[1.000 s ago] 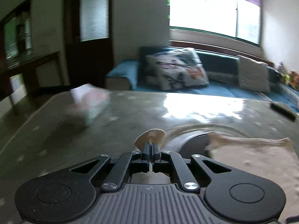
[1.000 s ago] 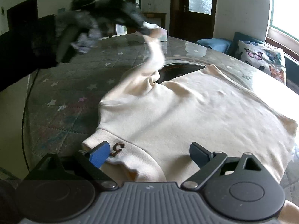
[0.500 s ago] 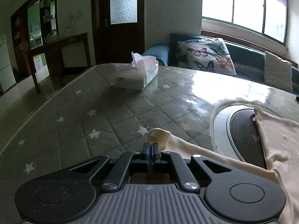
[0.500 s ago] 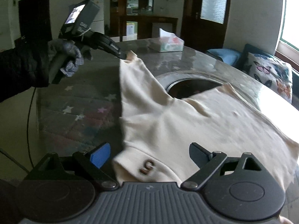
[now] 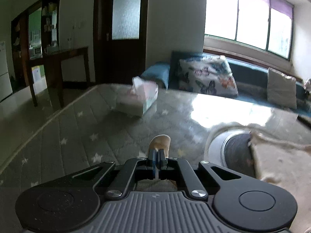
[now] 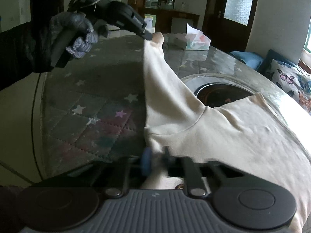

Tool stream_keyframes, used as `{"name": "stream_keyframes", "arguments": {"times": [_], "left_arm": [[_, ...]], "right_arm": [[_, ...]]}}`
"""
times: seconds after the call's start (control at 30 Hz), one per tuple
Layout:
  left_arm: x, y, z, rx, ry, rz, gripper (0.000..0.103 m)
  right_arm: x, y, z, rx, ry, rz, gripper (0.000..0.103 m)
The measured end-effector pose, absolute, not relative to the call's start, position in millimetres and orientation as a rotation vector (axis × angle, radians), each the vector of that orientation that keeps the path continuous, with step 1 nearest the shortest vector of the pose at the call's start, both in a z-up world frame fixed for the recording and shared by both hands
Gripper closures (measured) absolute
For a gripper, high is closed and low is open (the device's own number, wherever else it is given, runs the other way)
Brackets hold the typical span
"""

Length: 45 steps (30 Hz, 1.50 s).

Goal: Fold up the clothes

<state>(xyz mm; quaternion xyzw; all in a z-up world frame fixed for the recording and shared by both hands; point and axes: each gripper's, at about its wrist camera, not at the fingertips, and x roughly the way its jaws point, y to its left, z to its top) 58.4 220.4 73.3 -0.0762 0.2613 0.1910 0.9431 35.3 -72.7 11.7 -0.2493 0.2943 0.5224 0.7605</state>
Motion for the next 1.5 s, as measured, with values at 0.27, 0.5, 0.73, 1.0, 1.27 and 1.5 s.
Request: {"name": "stream_keyframes", "arguments": {"times": [0.27, 0.5, 0.73, 1.0, 1.27, 1.5], "left_arm": [[53, 226, 49, -0.153, 0.618, 0.437, 0.100], [42, 236, 31, -0.143, 0.691, 0.507, 0.098], [38, 229, 46, -0.153, 0.660, 0.479, 0.098], [78, 203, 36, -0.116, 0.714, 0.311, 0.096], [112, 208, 13, -0.056, 0.757, 0.299, 0.096], [139, 216, 9, 0.007, 0.733, 0.283, 0.096]], "right_arm": [[32, -84, 10, -0.519, 0.673, 1.185, 0.097], [33, -93, 22, -0.470, 0.662, 1.193, 0.086], [48, -116, 40, -0.385, 0.647, 1.088, 0.067], [54, -130, 28, -0.359, 0.727, 1.059, 0.065], [47, -127, 18, -0.402, 0.743, 1.084, 0.061], [47, -127, 16, -0.412, 0.752, 1.093, 0.060]]}}
